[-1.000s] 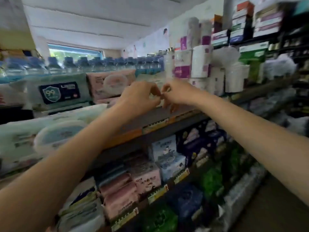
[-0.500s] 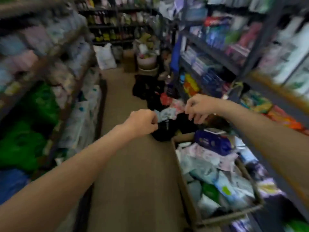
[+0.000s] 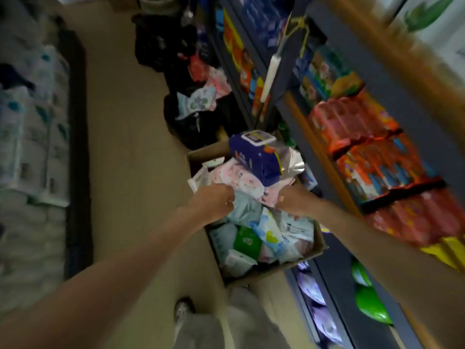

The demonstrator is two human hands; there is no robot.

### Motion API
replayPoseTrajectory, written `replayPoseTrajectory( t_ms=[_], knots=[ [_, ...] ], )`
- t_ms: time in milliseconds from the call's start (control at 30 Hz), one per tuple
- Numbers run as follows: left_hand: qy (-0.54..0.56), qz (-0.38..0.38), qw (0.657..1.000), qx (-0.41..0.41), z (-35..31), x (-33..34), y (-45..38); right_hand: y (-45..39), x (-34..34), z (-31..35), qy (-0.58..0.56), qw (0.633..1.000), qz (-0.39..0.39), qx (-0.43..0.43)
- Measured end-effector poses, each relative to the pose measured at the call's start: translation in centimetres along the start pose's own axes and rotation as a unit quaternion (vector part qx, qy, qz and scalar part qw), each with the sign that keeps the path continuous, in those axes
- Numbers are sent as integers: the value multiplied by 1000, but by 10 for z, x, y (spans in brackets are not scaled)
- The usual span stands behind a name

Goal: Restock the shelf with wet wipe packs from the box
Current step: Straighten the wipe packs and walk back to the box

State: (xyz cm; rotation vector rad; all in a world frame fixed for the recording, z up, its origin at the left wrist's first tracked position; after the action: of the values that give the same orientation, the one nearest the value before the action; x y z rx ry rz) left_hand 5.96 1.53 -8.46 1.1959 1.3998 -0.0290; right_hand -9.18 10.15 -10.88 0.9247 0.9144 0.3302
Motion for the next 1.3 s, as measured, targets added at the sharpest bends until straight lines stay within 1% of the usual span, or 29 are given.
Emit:
replayPoseTrajectory(
  t_ms=[67, 133, 233, 333, 367, 400, 467, 533, 567, 633, 700, 733, 833, 933, 967, 1033, 1100, 1167, 1233, 1300],
  knots=[
    [43, 12, 999, -20, 8, 17, -10, -24, 26, -16, 0, 1000, 31, 6],
    [63, 28, 997, -27, 13, 31, -17, -38, 47, -26, 7, 998, 55, 6],
    [77, 64, 995, -23, 15, 58, -34, -54, 66, -31, 21, 998, 43, -27],
    [71, 103, 992, -12, 9, 90, -43, -63, 83, -19, -23, 996, 58, -66],
    [57, 116, 992, -6, 6, 100, -43, -67, 88, -13, -40, 995, 49, -82],
    [36, 126, 991, -5, 5, 109, -43, -74, 90, -5, -23, 994, 12, -102],
    [4, 127, 992, -11, 9, 119, -44, -88, 83, 16, 62, 986, -79, -132],
    [15, 121, 992, -28, 21, 121, -46, -100, 77, 36, 127, 969, -138, -163],
    [36, 108, 993, -37, 27, 117, -46, -105, 77, 47, 180, 953, -143, -196],
    [81, 80, 992, -60, 41, 109, -45, -114, 82, 55, 283, 922, -162, -209],
    [115, 56, 988, -81, 51, 104, -42, -122, 90, 52, 321, 906, -152, -229],
    [122, 47, 987, -90, 56, 104, -39, -124, 93, 48, 323, 905, -148, -234],
    [116, 54, 987, -93, 60, 114, -26, -104, 90, 47, 358, 900, -140, -205],
    [110, 86, 987, -76, 57, 122, -18, -100, 91, 47, 359, 919, -66, -151],
    [117, 81, 987, -72, 58, 118, -17, -102, 89, 47, 346, 928, -42, -134],
    [128, 55, 988, -71, 61, 104, -16, -98, 80, 59, 343, 929, -31, -133],
    [117, 35, 990, -72, 66, 88, -10, -92, 67, 76, 334, 928, -36, -159],
    [135, 35, 988, -69, 75, 76, -2, -84, 46, 96, 301, 932, -51, -197],
    [144, 37, 987, -55, 81, 59, 11, -62, 11, 118, 247, 940, -46, -231],
    [140, 23, 989, -39, 83, 36, 25, -28, -31, 145, 220, 938, -34, -268]
  ],
)
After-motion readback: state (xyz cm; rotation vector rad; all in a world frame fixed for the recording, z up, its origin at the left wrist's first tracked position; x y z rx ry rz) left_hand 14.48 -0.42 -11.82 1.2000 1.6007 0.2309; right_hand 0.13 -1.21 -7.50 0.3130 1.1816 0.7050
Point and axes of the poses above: each hand's wrist, its own y-axis away from the middle knuckle, its own x-axis out of the palm, z = x × y, the point moved 6 cm from there along -y, towards the middle knuckle, and after that the axes turned 9 degrees about z, right-handed, at the moved point
